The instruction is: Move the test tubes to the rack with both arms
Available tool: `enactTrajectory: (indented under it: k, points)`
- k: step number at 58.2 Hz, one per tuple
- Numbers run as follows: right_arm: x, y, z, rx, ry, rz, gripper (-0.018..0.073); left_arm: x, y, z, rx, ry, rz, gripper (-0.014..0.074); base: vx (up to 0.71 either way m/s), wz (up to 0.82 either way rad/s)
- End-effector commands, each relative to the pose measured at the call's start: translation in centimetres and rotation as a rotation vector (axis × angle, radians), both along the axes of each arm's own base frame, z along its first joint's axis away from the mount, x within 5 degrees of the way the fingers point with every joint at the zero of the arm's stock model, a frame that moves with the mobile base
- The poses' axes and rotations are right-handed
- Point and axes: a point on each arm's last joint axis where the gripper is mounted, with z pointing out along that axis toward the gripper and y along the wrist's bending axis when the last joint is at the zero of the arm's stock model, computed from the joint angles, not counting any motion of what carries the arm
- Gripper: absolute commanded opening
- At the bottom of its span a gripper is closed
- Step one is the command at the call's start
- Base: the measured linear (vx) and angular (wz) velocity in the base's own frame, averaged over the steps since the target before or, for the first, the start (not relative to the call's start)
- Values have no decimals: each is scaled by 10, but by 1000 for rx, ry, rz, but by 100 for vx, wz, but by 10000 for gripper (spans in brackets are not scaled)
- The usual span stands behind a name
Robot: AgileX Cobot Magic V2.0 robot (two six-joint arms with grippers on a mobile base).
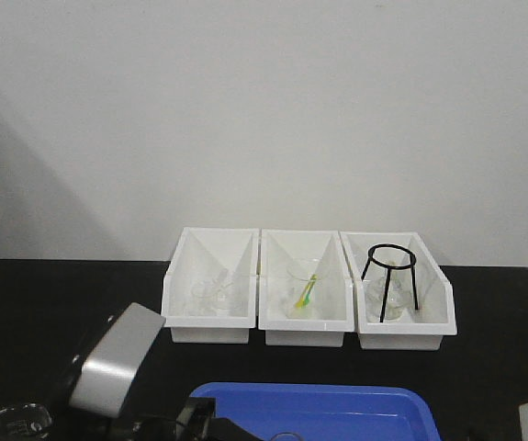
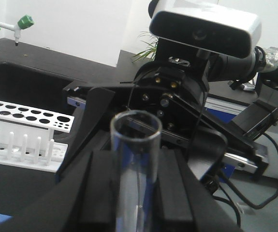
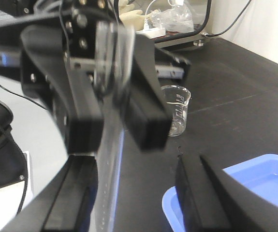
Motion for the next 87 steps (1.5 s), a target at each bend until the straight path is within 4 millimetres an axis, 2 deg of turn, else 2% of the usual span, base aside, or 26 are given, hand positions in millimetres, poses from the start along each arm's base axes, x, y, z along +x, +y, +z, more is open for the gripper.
enactTrajectory:
  k: [1, 14, 35, 57, 87]
  points:
    - [1, 1, 15, 67, -14, -12, 418, -6, -3, 28, -127, -27, -27, -15, 0, 0]
    - [1, 1, 15, 67, -14, -12, 418, -7, -7, 37, -139, -48, -29, -15, 0, 0]
    - [1, 1, 15, 73, -3, -10, 418, -8, -19, 29, -136, -7, -54, -15, 0, 0]
    - [-1, 2, 17, 130, 75, -6, 418, -4, -20, 29, -147, -78, -9, -15, 0, 0]
    - [-1, 3, 20, 180, 97, -13, 399, -7, -20, 33, -195, -81, -22, -15, 0, 0]
